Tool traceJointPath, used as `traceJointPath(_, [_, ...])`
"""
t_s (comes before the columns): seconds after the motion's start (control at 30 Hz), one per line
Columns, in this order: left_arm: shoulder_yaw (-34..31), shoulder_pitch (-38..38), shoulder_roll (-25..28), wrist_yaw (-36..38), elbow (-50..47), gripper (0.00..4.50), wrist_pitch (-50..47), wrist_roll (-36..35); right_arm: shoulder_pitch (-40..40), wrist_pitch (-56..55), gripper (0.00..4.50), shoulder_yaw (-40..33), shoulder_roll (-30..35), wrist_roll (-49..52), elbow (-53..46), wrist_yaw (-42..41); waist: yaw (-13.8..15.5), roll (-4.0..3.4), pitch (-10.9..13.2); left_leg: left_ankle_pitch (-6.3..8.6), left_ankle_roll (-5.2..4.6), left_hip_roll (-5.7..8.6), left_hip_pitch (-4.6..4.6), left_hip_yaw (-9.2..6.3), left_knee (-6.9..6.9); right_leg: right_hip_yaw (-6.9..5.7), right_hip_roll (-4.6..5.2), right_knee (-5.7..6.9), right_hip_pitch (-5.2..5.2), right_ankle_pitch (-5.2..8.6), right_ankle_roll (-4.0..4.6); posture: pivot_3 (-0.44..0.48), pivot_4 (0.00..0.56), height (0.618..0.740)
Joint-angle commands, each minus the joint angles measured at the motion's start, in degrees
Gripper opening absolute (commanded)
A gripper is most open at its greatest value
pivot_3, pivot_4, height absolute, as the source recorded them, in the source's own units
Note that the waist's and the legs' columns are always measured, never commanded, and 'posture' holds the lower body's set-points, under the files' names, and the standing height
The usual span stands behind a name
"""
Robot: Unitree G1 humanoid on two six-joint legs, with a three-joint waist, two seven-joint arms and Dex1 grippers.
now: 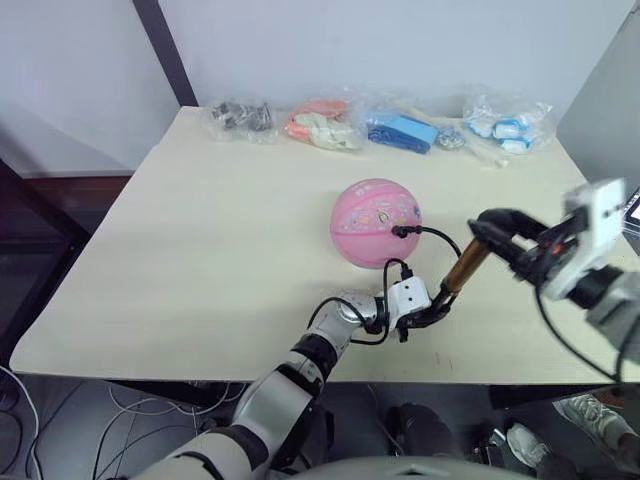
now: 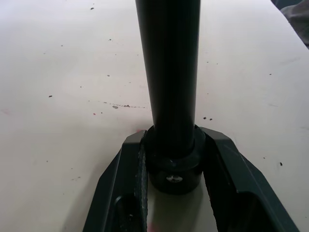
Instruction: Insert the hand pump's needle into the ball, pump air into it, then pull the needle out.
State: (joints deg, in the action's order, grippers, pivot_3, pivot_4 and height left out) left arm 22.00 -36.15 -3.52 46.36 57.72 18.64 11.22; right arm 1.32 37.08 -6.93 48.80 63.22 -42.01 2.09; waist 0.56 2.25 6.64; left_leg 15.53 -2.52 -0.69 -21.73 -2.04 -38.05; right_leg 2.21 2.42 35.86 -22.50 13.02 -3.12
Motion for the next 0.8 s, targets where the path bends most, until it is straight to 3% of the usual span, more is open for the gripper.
traceJointPath(0.03, [1.4, 1.7, 1.1, 2.0, 1.3, 1.09, -0.7, 1.3, 7.3, 2.9, 2.08, 13.9, -6.0, -13.3, 11.7, 0.4, 0.0, 0.19, -0.4, 0.00, 0.00, -0.03, 0.03, -0.03, 0.07, -0.03, -0.02, 0.00, 0.00, 0.03, 0.06, 0.000, 0.150, 0.740])
traceJointPath(0.2, [1.3, 1.8, 1.3, 2.0, 1.2, 1.09, -0.8, 1.2, 11.0, -0.2, 2.08, 16.5, -11.3, -21.7, 14.3, -3.7, 0.1, 0.08, -0.9, 0.00, 0.00, -0.16, 0.14, -0.12, 0.26, -0.18, -0.21, 0.01, 0.03, 0.00, 0.48, 0.000, 0.150, 0.740])
traceJointPath(0.3, [1.2, 1.7, 1.6, 2.2, 1.4, 1.09, -0.8, 1.1, 10.4, 0.1, 2.08, 8.2, -11.5, -18.5, 7.9, -4.2, 0.0, 0.07, -1.0, 0.00, 0.00, -0.19, 0.19, -0.17, 0.28, -0.24, -0.43, 0.01, 0.06, 0.11, 0.36, 0.000, 0.150, 0.740])
traceJointPath(0.6, [1.3, 1.7, 1.3, 2.5, 1.7, 1.09, -0.6, 1.1, -4.2, 7.3, 2.08, -15.0, -0.3, 7.7, -2.8, 2.8, 0.3, -1.46, 0.6, -0.01, 0.00, 0.17, -0.27, -0.11, 0.27, -0.17, -0.36, 0.01, -0.32, -0.03, 0.55, 0.000, 0.150, 0.740])
traceJointPath(0.8, [1.4, 2.0, 1.4, 2.8, 1.5, 1.09, -0.4, 1.0, -10.7, 7.8, 2.08, -24.2, 11.5, 26.4, -1.9, 10.2, 0.3, -1.47, 1.1, -0.01, -0.01, 0.36, -1.01, -0.11, 0.13, -0.32, -0.28, -0.01, -0.78, -0.15, 0.16, 0.000, 0.150, 0.740])
